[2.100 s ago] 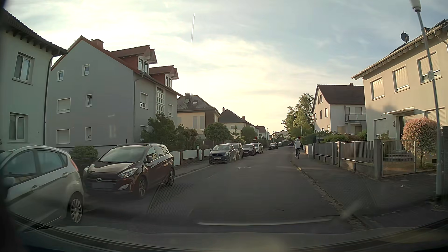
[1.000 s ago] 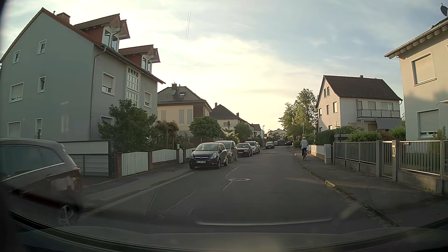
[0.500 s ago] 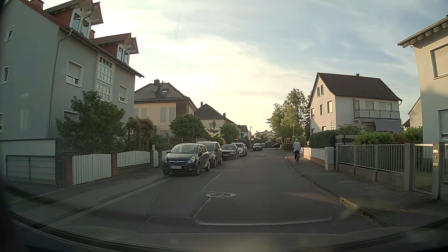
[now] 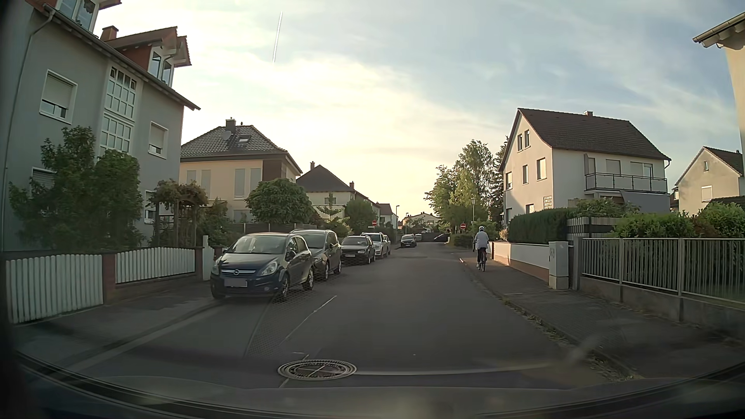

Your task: Follow the waypoints while adhering to traffic rules and regulations

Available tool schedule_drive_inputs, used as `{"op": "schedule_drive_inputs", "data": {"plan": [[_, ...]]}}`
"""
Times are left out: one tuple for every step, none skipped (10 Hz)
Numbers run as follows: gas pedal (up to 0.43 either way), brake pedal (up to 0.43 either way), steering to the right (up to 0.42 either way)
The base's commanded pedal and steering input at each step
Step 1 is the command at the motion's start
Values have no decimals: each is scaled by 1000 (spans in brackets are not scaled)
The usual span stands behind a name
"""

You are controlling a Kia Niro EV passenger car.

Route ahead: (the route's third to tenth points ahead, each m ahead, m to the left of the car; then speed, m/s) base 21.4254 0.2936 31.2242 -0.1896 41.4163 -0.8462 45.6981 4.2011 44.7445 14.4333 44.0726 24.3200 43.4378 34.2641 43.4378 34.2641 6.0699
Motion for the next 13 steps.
{"op": "schedule_drive_inputs", "data": {"plan": [[0, 30, 49], [0, 30, 46], [0, 30, 45], [0, 30, 39], [0, 30, 25], [0, 30, 9], [0, 30, 10], [0, 30, 22], [0, 30, 25], [0, 30, 17], [0, 37, 7], [0, 49, 5], [0, 49, 11]]}}
